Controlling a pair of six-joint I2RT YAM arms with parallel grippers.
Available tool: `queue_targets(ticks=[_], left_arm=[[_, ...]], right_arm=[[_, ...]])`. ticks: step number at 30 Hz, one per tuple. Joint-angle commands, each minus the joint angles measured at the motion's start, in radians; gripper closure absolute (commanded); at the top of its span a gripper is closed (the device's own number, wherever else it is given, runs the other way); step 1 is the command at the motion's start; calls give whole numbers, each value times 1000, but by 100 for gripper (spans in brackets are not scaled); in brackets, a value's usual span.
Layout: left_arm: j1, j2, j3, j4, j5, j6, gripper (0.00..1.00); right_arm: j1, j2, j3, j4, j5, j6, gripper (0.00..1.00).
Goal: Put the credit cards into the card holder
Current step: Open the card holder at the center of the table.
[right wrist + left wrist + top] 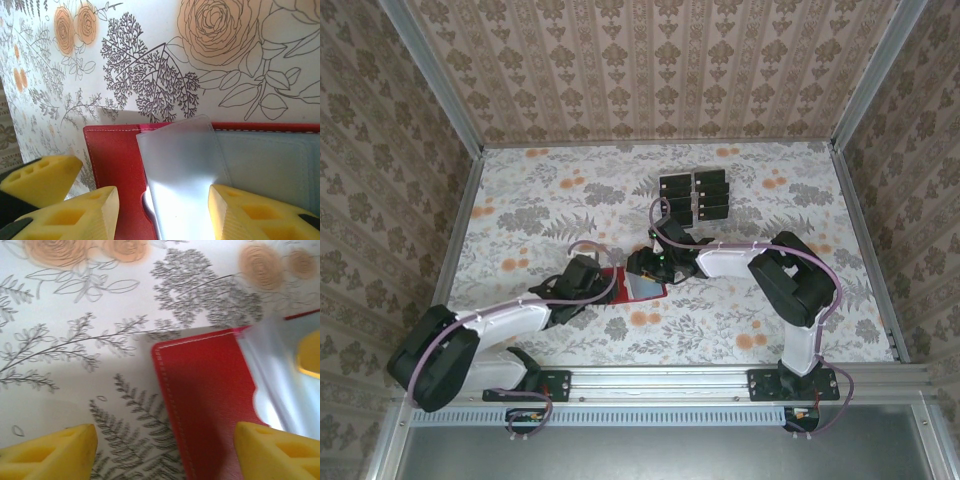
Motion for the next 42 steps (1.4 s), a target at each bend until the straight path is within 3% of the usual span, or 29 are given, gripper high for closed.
queue_targets(ticks=[1, 9, 27, 42], left_arm=[[-46, -43, -7, 29, -24, 33, 25], [-123, -37, 5, 56, -83, 18, 23], [-202, 237, 125, 155, -132, -6, 23], [-203, 306, 92, 158, -160, -31, 45]], right_arm=[[9, 24, -26, 26, 6, 46, 48], [10, 20, -43, 43, 11, 71, 47], [10, 23, -59, 55, 10, 92, 47], [-21, -115, -31, -43, 36, -8, 44]])
